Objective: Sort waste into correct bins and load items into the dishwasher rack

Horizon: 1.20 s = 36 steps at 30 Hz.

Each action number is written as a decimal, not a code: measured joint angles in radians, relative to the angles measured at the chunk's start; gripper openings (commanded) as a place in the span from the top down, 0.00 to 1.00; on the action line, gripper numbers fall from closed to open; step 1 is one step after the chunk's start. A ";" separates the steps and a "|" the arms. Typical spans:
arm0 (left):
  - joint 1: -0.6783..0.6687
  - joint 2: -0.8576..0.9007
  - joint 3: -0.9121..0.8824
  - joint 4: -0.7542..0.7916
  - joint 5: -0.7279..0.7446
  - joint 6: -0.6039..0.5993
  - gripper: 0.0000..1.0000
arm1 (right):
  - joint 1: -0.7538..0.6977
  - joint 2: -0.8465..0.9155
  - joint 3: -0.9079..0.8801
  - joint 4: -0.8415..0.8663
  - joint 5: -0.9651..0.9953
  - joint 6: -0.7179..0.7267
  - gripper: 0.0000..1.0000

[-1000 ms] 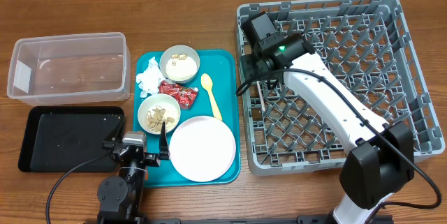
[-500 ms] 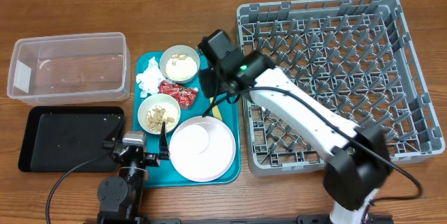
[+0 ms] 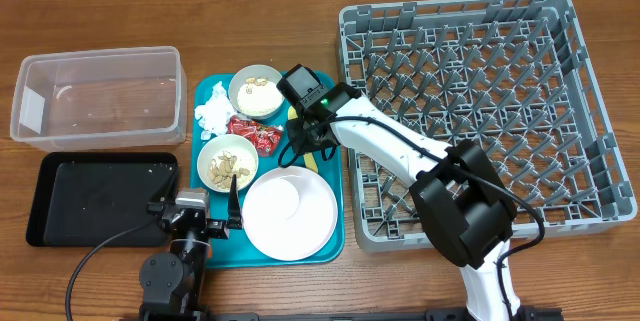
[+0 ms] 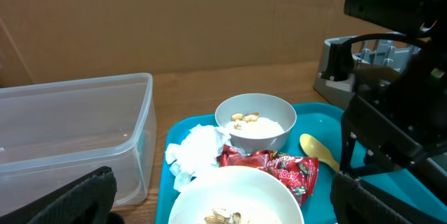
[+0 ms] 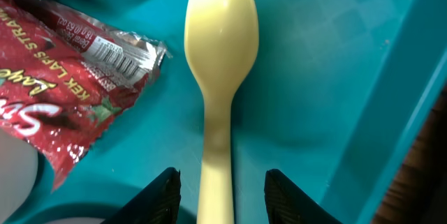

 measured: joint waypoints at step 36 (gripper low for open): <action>0.000 0.000 0.000 0.000 0.000 0.000 0.00 | -0.008 -0.090 0.100 -0.119 0.036 0.003 0.84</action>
